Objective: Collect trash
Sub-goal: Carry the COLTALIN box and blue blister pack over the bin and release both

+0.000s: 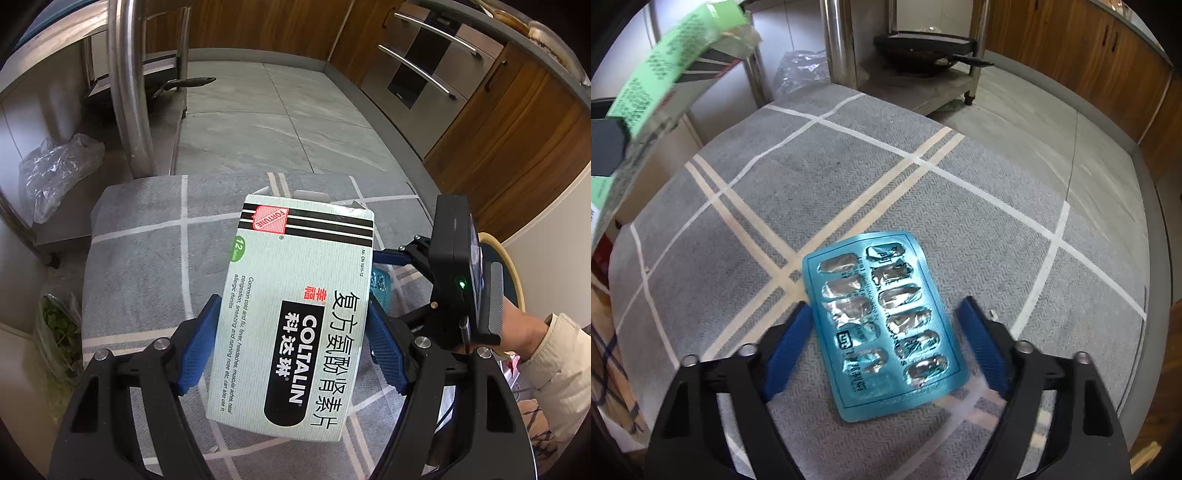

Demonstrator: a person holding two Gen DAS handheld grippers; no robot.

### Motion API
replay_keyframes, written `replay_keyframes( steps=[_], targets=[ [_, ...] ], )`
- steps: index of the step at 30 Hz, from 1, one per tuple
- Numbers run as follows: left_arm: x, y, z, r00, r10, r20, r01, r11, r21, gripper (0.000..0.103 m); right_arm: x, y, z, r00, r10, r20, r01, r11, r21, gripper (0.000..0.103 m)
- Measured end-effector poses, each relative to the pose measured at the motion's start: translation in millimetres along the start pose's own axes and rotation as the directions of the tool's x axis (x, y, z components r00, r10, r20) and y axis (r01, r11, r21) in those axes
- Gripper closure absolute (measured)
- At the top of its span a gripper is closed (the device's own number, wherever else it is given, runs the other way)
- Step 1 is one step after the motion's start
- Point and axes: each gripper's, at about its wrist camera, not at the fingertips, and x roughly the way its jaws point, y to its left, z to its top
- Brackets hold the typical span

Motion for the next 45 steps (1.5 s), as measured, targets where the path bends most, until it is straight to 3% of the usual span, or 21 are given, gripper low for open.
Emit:
replay_keyframes(
  steps=[7, 14, 21, 35, 45],
  targets=[
    [1, -10, 1, 1.000, 0.005, 0.006, -0.005, 1.000, 0.020, 0.029, -10, 3, -12, 1.000, -0.019, 0.005, 0.019, 0.997, 0.073, 0.032],
    [0, -28, 2, 1.000, -0.024, 0.016, 0.023, 0.999, 0.031, 0.029, -68, -9, -41, 0.992, -0.052, 0.114, 0.015, 0.952, 0.305, 0.032],
    [-3, -62, 5, 0.997, -0.065, 0.032, 0.063, 0.996, 0.068, 0.029, -121, -9, -70, 0.979, -0.125, 0.164, 0.049, 0.914, 0.403, 0.032],
    [-23, -138, 9, 0.985, -0.151, 0.078, 0.135, 0.975, 0.177, 0.029, -234, -6, -132, 0.919, -0.281, 0.275, 0.070, 0.805, 0.589, 0.032],
    [-28, -174, 1, 0.980, -0.178, 0.092, 0.152, 0.959, 0.239, 0.029, -271, -6, -164, 0.888, -0.358, 0.289, 0.094, 0.756, 0.647, 0.032]
  ],
)
